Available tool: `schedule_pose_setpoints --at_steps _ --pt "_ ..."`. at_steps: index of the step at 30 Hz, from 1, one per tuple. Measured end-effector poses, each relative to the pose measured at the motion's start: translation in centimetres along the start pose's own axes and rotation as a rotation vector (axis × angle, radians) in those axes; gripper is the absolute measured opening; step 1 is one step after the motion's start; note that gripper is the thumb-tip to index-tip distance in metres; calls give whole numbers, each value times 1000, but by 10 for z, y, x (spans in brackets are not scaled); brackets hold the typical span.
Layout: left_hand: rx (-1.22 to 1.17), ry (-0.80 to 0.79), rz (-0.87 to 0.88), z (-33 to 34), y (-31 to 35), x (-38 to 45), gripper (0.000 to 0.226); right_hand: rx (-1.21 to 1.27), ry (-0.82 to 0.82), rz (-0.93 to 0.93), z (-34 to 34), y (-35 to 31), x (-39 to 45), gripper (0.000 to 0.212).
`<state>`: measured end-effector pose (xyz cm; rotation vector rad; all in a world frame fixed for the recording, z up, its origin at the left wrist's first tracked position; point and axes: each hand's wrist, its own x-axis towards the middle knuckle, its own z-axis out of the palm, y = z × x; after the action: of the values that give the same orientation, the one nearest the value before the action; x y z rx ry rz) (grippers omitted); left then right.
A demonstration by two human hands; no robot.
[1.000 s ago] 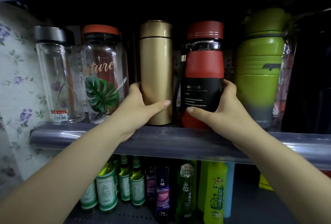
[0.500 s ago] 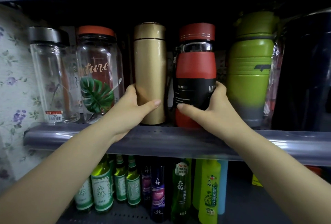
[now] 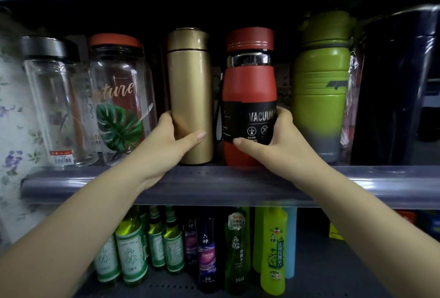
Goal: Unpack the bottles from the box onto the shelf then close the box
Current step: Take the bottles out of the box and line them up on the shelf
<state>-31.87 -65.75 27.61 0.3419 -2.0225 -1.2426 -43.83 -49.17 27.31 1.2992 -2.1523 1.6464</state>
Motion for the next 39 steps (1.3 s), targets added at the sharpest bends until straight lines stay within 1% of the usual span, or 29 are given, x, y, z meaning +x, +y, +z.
schedule_pose_setpoints --at_steps 2,4,7,9,12,14,17,18,22,26,29,31,34,39 --pt "14 -2 4 0 0 0 62 -105 75 -39 5 0 -2 84" --pt "27 -7 11 0 0 1 61 -223 140 -64 12 -2 -2 93" --pt "47 -21 17 -1 -1 1 62 -251 141 -47 16 -5 -1 105" --pt "50 -30 21 -2 -2 1 62 -204 89 -12 13 -6 -1 102" --pt "45 -47 15 -4 -2 1 67 -111 29 12 5 -4 1 86" --pt "40 -49 14 -4 -2 1 68 -136 57 -9 4 -2 1 88" --pt "38 -44 15 -3 -1 0 70 -269 114 -51 11 -3 -2 97" --pt "38 -41 19 -3 -1 0 69 -274 112 -54 12 -4 -3 97" --pt "43 -36 28 -3 -1 0 64 -166 74 -28 9 0 0 89" --pt "20 -23 34 -2 -3 0 62 -235 120 -45 13 -3 -2 95" --pt "-2 1 34 -3 -4 0 61 -254 129 -44 15 -5 -3 96" --pt "-9 -3 31 -5 -6 2 64 -255 125 -40 14 -5 -3 96" --pt "38 -23 34 -8 -8 3 76 -248 106 -27 12 -5 -2 94" --pt "69 -22 10 -7 -7 4 71 -209 77 -7 11 -3 1 91"
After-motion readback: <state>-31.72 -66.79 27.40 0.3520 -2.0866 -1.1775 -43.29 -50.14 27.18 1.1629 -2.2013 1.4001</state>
